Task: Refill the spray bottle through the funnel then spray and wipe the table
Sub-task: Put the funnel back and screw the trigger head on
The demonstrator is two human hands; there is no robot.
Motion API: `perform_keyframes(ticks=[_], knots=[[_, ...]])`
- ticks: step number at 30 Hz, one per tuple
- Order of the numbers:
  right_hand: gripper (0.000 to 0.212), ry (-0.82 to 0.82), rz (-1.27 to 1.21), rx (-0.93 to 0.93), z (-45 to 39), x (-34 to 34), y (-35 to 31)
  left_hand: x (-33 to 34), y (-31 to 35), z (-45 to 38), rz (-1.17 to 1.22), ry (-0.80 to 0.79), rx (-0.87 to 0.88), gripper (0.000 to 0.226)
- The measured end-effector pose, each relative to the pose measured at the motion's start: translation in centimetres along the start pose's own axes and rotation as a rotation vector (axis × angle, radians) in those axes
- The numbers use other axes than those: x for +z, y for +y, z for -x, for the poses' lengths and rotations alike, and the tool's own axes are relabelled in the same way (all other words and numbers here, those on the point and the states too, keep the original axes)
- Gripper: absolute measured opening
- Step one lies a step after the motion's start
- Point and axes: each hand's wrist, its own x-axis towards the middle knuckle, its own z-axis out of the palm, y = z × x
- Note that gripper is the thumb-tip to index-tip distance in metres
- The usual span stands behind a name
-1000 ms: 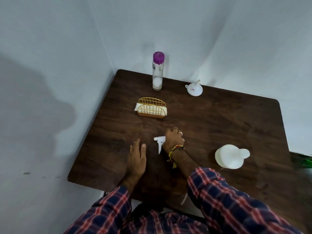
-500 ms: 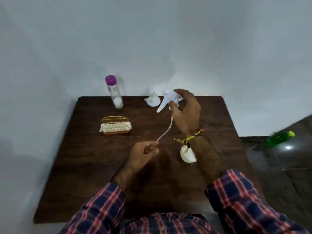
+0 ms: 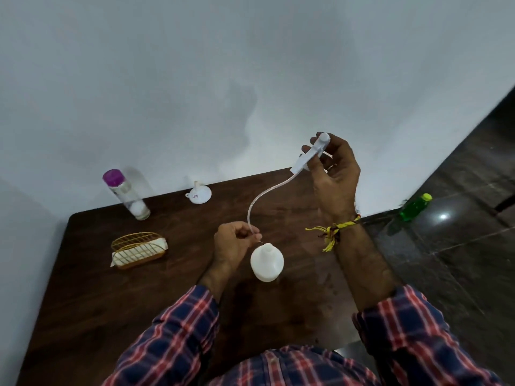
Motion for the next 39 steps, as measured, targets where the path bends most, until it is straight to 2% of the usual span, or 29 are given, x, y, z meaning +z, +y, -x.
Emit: perform_keyframes(ticks=[5, 13, 18, 22, 26, 32, 35, 39], knots=[[0.033, -0.001, -0.051, 0.021, -0.3, -2.0, 0.4, 2.6, -0.7, 0.3, -0.042, -0.039, 0.065, 0.010], [0.031, -0.080, 0.007, 0.050, 0.8, -4.2, 1.4, 3.5, -2.2, 0.8, -0.190, -0.022, 0.098, 0.010], [0.034, -0.201, 0.055, 0.089, 1.7, -5.1, 1.2, 3.9, -2.9, 0.5, -0.155, -0.002, 0.067, 0.030], [0.032, -0.351, 0.101, 0.111, 2.2, -5.7, 1.9, 4.1, -3.3, 0.6, -0.152, -0.105, 0.119, 0.060], [0.037, -0.459, 0.168, 0.176, 3.4, -5.4, 4.1, 4.6, -4.6, 1.1, -0.248, -0.173, 0.193, 0.056], [0.034, -0.453, 0.335, 0.187, 7.1, -3.8, 8.3, 4.8, -5.6, 1.7, -0.087, -0.129, 0.099, 0.074], [0.036, -0.443, 0.414, 0.130, 8.4, -3.4, 10.2, 4.8, -6.1, 1.3, -0.069, -0.125, 0.086, 0.069], [0.035, -0.444, 0.503, 0.092, 9.3, -2.8, 12.3, 5.3, -6.6, 1.0, -0.083, -0.137, 0.001, 0.046]])
